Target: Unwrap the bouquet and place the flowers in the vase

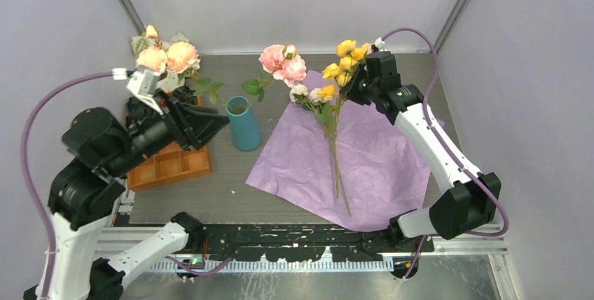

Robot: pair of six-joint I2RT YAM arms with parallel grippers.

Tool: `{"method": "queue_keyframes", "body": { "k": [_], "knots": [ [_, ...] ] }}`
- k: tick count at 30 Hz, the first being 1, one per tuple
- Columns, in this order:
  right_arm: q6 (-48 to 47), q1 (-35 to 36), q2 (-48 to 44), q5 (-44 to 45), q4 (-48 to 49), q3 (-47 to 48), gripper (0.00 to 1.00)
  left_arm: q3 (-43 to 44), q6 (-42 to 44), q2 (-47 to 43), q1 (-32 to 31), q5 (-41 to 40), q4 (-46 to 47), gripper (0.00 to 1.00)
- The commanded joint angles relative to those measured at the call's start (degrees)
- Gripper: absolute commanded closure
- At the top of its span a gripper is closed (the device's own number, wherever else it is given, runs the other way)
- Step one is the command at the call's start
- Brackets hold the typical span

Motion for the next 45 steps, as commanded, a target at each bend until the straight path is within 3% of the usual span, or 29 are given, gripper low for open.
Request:
{"method": "queue_keyframes", "body": {
  "k": [1, 7, 11, 15, 19, 25, 34, 45],
  "knots": [
    [0.1, 1.1, -0.9, 2.5, 1.7, 1.2, 0.99, -3.2, -1.0, 3.1, 0.2, 5.1, 4.3, 0.52],
    [0.0, 2.0, -0.7, 3.3, 2.3, 1.2, 0.99, -5.1, -0.2, 7.5, -3.7, 1.7, 4.8, 0.53],
    [-0.4, 2.6, -1.0, 4.2, 2.2, 1.3, 0.99, -4.4, 2.6, 13.0, -15.1, -7.8, 5.7, 0.54],
    [-0.5, 2.6, -1.3, 4.0, 2.0, 1.3, 0.99, -0.2, 6.7, 21.7, -30.1, -23.4, 4.7, 0.55],
    [-0.5, 3.1, -2.6, 3.4, 1.9, 1.0, 0.99, 4.6, 8.0, 30.6, -37.0, -31.0, 3.3, 0.55],
    [-0.9, 3.8, -4.8, 2.5, 1.8, -0.1, 0.99, 3.7, 7.0, 38.2, -37.6, -33.0, 8.7, 0.52],
    [-1.4, 5.4, -8.0, -0.2, 2.3, -2.7, 0.99, 6.0, 9.0, 47.5, -37.5, -41.2, 11.1, 0.36],
    [-1.7, 5.9, -11.7, -2.2, 2.3, -5.8, 0.99, 8.8, 8.8, 51.7, -35.5, -41.4, 12.3, 0.35]
  ]
}}
